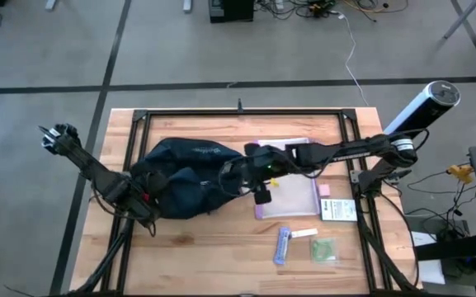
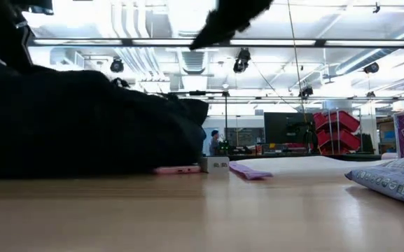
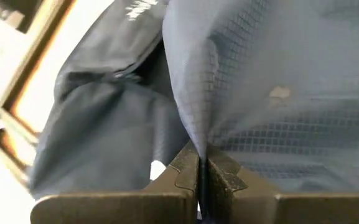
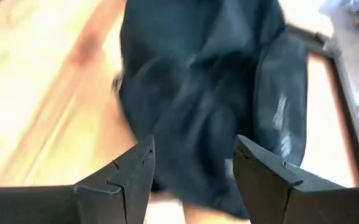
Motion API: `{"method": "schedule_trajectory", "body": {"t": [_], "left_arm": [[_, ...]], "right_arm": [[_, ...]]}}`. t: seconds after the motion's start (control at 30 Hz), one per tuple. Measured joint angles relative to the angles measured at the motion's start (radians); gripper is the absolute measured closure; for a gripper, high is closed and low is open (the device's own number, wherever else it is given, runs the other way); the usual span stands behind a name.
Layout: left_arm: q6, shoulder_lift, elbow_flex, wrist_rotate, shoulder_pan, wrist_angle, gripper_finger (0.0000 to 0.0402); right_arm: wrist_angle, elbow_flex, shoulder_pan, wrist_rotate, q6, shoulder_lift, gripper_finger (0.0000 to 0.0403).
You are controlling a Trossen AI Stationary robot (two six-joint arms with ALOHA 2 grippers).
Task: Unpack backpack
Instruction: Put the white USB adapter into the backpack
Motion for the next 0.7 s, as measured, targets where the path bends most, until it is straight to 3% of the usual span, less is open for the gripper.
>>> {"method": "schedule_trajectory", "body": {"t": [0.23,0.4,0.7], "left_arm": [[-0.022,-0.062,0.021,-0.074,0.0,0.05,0.0402],[-0.02,-0.063,0.02,-0.078,0.0,0.076,0.0402],[-0.029,-0.04,0.02,-0.078,0.0,0.103,0.0402]], "right_arm": [[0.117,-0.165,-0.034,-0.044,0.088,0.059,0.0215],[0.184,-0.2,-0.037,-0.102,0.133,0.127,0.0213],[0.129,-0.102,-0.059,-0.182,0.148,0.277,0.0147]]}}
